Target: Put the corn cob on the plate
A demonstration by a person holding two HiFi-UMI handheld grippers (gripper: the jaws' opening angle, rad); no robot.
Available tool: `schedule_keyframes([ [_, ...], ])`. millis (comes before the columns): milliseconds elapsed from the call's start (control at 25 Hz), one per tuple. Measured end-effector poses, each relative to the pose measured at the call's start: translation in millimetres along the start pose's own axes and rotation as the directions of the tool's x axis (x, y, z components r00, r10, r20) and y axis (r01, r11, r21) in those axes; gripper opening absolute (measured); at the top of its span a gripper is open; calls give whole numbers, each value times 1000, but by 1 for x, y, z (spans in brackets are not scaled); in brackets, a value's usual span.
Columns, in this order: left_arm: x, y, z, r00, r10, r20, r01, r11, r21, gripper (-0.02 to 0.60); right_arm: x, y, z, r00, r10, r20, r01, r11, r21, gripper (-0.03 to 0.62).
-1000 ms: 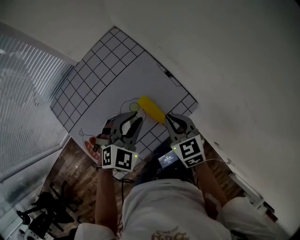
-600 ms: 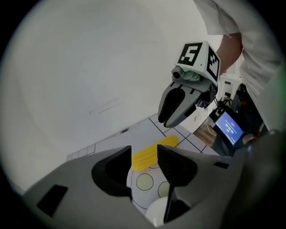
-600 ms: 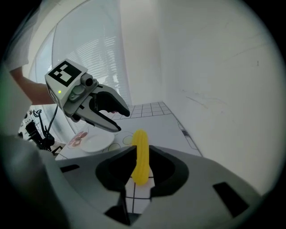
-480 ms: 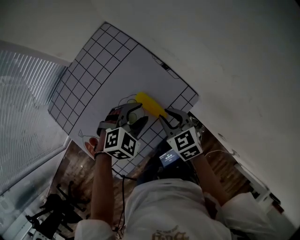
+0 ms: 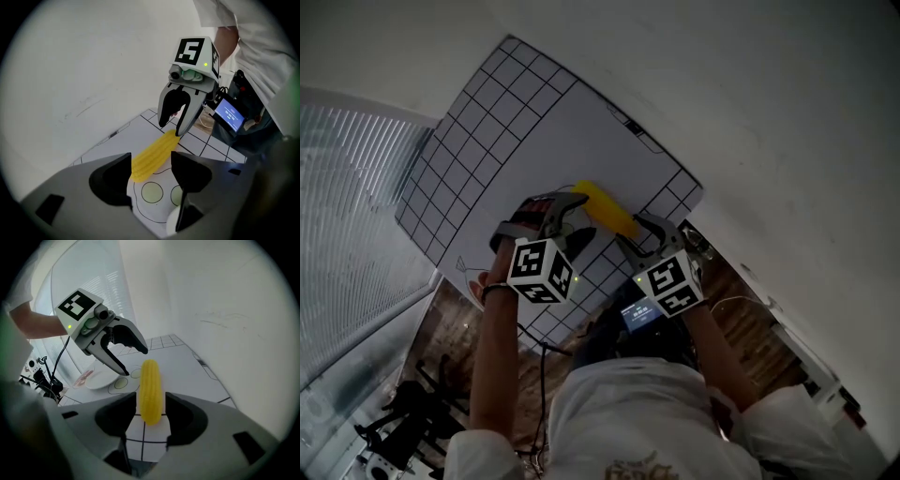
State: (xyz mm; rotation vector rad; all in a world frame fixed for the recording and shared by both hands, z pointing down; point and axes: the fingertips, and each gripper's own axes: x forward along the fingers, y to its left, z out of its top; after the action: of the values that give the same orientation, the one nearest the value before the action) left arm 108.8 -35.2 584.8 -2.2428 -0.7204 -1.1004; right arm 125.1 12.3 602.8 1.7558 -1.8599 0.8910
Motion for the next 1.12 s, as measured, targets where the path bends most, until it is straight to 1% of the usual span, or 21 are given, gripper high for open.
schedule_keyframes([
  [200,14,2,-12,992,-91,-88,96,994,53,299,9,-1,-4,1000,3,-14,-3,1000,-14,222],
  [440,28,4,-9,981,-147,-127,166,975,151,301,18,3,-11,999,11,-39,-12,1000,-20,252],
  [600,37,3,-10,964,-204,-172,238,949,207,301,22,5,-12,998,16,-61,-18,999,-42,265],
  [720,45,0,-12,940,-256,-224,310,917,250,301,27,3,-15,997,14,-79,-18,998,-59,275],
  [760,48,-2,-13,931,-275,-240,333,907,256,301,28,2,-15,997,13,-78,-18,998,-65,276],
  [840,51,-5,-12,915,-312,-257,374,894,246,301,31,2,-13,998,9,-68,-15,997,-78,276],
  [920,54,-7,-11,905,-331,-267,395,886,242,301,34,1,-13,997,6,-72,-13,995,-97,276],
  [1040,61,-10,-14,899,-329,-288,404,877,261,301,39,0,-16,995,12,-100,-24,992,-121,276],
  [1120,64,-12,-17,899,-317,-302,402,871,283,301,42,-1,-17,995,10,-104,-23,992,-121,276],
])
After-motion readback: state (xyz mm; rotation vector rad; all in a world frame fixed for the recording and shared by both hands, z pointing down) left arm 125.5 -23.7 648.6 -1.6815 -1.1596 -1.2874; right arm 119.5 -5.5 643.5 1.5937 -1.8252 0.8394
